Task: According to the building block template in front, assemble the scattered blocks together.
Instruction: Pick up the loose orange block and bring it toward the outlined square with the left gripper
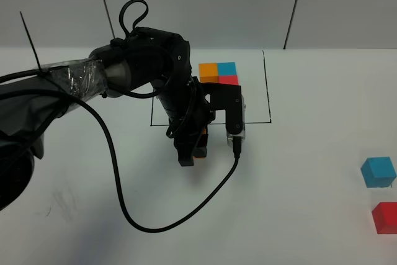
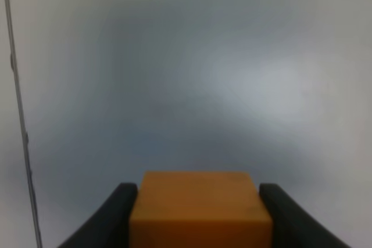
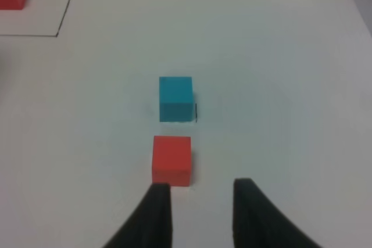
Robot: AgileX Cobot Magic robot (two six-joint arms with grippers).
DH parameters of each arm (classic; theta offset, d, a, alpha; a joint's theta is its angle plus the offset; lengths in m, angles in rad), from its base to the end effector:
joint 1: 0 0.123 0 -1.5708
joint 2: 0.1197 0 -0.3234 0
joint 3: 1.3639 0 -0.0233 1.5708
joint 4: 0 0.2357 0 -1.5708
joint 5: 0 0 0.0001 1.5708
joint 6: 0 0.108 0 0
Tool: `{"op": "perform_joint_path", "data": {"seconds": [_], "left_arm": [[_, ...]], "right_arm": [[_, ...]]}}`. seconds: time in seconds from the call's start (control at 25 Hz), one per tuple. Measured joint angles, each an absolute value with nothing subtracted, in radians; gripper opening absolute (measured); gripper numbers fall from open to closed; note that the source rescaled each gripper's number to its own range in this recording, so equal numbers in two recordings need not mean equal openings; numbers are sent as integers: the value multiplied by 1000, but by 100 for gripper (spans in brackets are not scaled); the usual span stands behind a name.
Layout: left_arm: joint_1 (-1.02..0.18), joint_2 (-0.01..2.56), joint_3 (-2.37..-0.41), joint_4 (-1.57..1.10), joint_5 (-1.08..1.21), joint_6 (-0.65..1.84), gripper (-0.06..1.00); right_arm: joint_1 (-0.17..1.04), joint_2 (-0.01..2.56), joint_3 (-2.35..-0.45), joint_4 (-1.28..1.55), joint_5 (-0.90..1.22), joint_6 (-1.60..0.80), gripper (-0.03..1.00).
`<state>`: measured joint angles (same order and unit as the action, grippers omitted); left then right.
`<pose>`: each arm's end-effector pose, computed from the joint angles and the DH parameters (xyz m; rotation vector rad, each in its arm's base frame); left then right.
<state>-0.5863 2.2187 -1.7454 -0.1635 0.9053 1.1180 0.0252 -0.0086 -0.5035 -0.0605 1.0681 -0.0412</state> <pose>0.3937 -0.2781 0.1857 2.0539 1.9527 -0.0909 -0.0436 -0.0068 0.2623 -0.0642 2.0381 -0.0824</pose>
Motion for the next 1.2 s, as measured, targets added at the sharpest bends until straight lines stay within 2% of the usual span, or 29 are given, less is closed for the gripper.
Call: {"op": "perform_joint_path", "data": {"seconds": [1.2], "left_arm": [[-584,2359,-1842,-211,877,1185,1]], "right_arm": [[25,-9,-503,-61,1069,-41,0]]}}
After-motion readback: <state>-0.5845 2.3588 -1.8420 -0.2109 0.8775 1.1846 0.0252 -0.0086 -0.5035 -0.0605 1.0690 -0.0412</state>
